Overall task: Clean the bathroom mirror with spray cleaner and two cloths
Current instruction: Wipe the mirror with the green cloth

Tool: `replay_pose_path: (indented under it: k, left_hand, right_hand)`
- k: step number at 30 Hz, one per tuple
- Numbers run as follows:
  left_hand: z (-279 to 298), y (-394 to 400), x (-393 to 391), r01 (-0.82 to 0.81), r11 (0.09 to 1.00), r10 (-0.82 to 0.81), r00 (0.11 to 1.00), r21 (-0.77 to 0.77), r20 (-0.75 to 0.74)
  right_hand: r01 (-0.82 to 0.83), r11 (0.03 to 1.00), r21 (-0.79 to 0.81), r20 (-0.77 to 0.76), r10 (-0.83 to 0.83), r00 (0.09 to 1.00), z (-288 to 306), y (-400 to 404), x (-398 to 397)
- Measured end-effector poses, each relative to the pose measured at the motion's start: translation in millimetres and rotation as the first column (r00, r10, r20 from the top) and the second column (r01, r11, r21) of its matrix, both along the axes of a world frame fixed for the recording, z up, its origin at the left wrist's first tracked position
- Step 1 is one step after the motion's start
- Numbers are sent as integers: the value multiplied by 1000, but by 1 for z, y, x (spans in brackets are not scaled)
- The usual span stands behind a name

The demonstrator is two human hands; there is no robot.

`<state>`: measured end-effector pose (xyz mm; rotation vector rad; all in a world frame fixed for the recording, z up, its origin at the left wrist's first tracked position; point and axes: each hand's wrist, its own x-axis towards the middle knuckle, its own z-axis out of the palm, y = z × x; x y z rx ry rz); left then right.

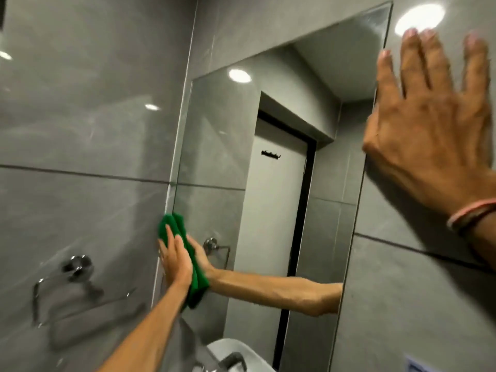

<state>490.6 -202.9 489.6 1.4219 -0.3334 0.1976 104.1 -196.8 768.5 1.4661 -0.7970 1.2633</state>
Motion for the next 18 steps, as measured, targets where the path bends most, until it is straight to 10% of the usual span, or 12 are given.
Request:
replay_pose_path:
  k: [4,10,14,18]
  left_hand:
    - [-78,14,-93,38,998,-29,984,48,-178]
    - [-34,28,-230,123,988,-134,983,-89,-127]
    - [63,37,-278,212,967,-180,961,-143,208]
    - [186,25,-293,233,963,-74,708,-133,703]
  right_hand:
    - [-41,998,-43,-47,39,998,9,-12,-5]
    - [112,994,1,-198,-109,974,39,8,-55]
    - [98,992,77,-167,-84,982,39,27,-86]
    - [103,988,116,-194,-79,978,42,29,-100]
